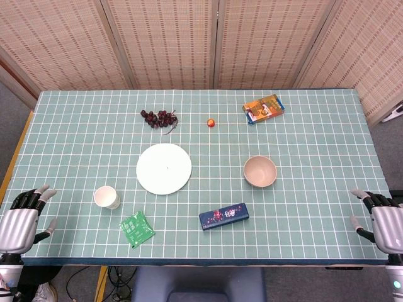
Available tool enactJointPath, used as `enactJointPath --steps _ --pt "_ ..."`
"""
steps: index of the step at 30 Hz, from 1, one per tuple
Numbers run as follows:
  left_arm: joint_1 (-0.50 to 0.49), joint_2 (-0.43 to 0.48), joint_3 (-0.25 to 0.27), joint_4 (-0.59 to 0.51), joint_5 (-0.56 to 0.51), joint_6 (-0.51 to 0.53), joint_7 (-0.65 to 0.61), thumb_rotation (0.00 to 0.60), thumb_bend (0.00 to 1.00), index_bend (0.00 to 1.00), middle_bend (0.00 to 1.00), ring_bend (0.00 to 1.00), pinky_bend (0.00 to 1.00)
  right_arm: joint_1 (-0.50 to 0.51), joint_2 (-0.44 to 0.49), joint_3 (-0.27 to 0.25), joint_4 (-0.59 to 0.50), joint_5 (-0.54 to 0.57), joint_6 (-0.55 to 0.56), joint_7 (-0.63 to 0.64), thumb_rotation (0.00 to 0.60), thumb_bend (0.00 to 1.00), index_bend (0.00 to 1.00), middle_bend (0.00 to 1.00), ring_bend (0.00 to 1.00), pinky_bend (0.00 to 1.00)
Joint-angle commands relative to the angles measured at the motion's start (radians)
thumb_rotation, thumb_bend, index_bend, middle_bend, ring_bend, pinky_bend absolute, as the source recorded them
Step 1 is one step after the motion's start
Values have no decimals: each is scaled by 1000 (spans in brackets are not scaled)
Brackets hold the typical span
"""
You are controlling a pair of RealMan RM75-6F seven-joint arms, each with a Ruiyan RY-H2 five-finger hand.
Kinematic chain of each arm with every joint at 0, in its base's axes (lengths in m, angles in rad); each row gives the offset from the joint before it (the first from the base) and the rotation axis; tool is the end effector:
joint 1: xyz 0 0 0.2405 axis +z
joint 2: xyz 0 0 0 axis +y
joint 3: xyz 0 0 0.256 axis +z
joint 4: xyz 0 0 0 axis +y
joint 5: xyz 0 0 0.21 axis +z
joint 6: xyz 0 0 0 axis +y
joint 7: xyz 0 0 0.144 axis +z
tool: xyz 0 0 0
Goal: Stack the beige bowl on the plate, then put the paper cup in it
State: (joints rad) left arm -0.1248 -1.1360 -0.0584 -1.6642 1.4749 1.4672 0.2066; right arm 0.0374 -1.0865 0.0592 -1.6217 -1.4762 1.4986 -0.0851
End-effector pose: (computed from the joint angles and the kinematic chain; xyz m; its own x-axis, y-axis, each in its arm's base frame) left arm -0.2949 0.1937 0.1489 0.5153 -0.0016 0.8570 0.8567 -0.0278 -0.5151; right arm -0.3213 -0.1679 0.1732 0.4898 -0.0022 0.8718 -0.8703 0.0574 0.4891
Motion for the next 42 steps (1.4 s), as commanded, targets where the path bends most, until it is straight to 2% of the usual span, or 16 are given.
enactJointPath --steps 1,21,27,29,31,34,36,38,42 --pt "1 -4 -2 5 4 8 -4 600 312 204 158 159 163 1 0 0 0 -1 -1 1 600 266 265 343 308 382" --pt "2 -9 -1 13 11 17 -17 600 312 204 159 158 163 16 0 10 4 -13 -8 0 600 266 265 344 308 382" --pt "4 -9 0 16 10 19 -19 600 312 204 159 159 163 44 0 20 8 -20 -31 -18 600 266 265 397 349 384" --pt "4 -9 -1 17 11 21 -22 600 312 204 158 158 163 61 -2 29 13 -26 -41 -27 600 266 265 452 411 437" --pt "5 -9 1 18 12 22 -24 600 312 204 158 158 163 83 -4 36 18 -30 -63 -34 600 266 265 520 487 545" --pt "7 -9 3 19 17 26 -27 600 312 205 159 159 163 122 -9 45 24 -32 -112 -39 600 266 265 697 668 732" --pt "8 -8 3 19 21 30 -29 600 312 206 159 158 163 151 -12 50 28 -34 -147 -51 600 266 265 785 766 819" --pt "9 -6 3 18 23 32 -29 600 312 206 159 158 163 174 -20 56 36 -34 -172 -60 600 266 265 833 822 877" --pt "7 -1 1 12 23 32 -25 600 312 206 159 159 163 226 -40 63 57 -19 -247 -63 600 264 265 875 877 931"
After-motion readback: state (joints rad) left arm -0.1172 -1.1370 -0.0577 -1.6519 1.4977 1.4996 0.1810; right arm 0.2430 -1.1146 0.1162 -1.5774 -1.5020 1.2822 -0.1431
